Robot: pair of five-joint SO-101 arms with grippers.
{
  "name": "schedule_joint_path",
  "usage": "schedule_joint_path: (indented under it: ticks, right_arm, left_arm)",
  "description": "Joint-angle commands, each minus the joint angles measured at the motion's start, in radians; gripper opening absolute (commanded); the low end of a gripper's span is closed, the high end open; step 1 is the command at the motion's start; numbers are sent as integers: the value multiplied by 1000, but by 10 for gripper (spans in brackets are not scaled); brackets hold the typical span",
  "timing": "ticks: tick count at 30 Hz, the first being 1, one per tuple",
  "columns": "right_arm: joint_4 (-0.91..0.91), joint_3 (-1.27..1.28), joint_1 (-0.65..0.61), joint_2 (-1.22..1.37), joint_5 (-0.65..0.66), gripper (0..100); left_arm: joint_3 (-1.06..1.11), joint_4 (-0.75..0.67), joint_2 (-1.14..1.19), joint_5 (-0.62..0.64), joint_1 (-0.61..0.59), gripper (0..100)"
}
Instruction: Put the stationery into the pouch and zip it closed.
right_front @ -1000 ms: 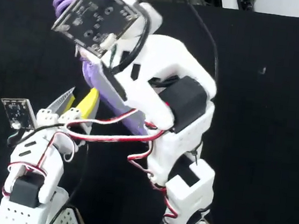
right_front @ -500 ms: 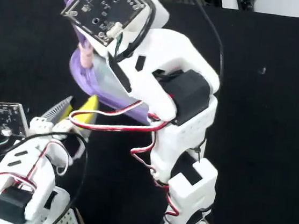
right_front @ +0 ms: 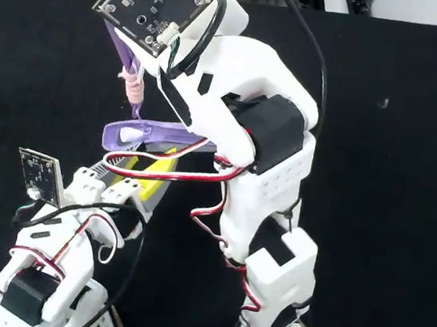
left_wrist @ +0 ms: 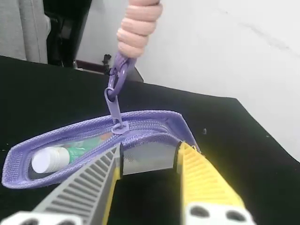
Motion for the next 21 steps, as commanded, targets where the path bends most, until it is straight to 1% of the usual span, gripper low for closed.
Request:
schedule_joint_path:
  ticks: [1,4,7,9,11,13,16,18,21]
  right_arm:
    - [-28,-1,-5,-4,-11,11]
    - [-28,1,-44,1,-44,11]
    - [-74,-2,-75,30,-15,11]
    - [-123,2,-64,47,15,11]
    - [-164,4,-21,70,28,11]
    - [-193,4,25,91,26,11]
    - [-224,4,95,119,26,11]
    - [-249,4,135,137,26,11]
    - [-290,4,167,166,26,11]
  left_arm:
    - [-35,-20,2,8,21,202]
    - [-35,-14,2,8,21,202]
    - [-38,12,0,3,18,202]
    - [-71,72,0,2,10,202]
    - [-108,129,0,0,-12,202]
    - [-131,147,0,0,-79,202]
    - [-142,146,0,8,-223,202]
    - [-143,146,0,9,-297,202]
    - [-143,146,0,32,-348,202]
